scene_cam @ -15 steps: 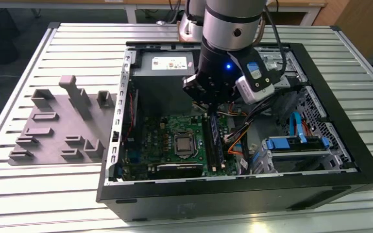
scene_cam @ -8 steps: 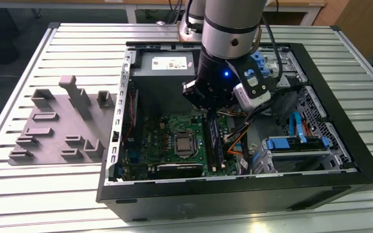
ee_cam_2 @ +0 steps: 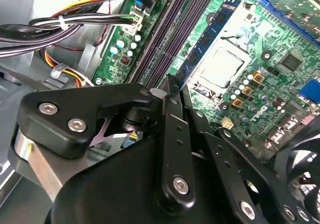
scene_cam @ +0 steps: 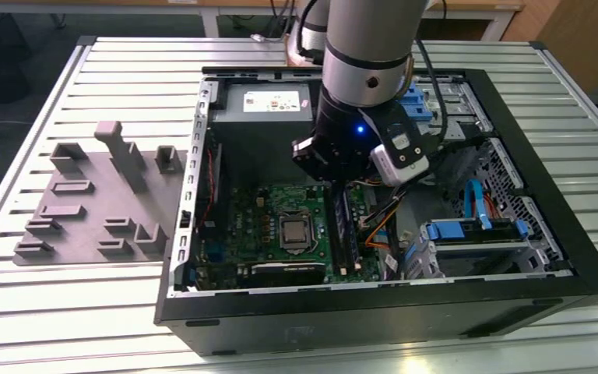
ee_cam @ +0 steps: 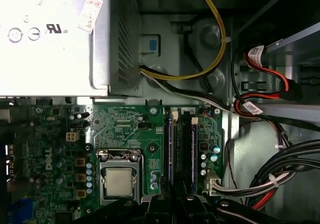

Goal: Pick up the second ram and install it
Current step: 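Insert the second ram into the second slot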

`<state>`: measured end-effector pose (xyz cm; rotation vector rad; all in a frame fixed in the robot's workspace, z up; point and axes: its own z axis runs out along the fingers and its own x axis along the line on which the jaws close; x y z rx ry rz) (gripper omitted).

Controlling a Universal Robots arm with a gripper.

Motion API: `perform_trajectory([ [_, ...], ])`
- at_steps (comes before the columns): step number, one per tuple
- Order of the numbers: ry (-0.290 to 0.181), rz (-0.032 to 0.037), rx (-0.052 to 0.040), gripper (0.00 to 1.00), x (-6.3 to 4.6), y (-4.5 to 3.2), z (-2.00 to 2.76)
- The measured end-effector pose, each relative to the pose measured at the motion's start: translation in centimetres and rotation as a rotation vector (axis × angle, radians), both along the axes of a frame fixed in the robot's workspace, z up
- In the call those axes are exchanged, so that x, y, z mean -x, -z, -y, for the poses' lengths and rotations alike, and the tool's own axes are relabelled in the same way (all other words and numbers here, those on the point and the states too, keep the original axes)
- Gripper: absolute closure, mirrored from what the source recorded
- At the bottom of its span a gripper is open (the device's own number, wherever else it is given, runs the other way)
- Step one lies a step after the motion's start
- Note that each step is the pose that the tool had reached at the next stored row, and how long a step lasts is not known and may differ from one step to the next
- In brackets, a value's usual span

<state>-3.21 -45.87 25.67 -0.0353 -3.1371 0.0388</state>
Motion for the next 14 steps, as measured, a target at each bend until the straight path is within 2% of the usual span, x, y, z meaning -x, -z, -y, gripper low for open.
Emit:
perform_trajectory([
  [3,0.0,-0.0002,0.0,0.86,0.0,0.45,0.0],
  [11,0.0,-0.0002,-0.0003,0.86,0.0,0.64,0.01],
  [14,0.0,-0.0004,-0.0025,0.86,0.0,0.9,0.35],
])
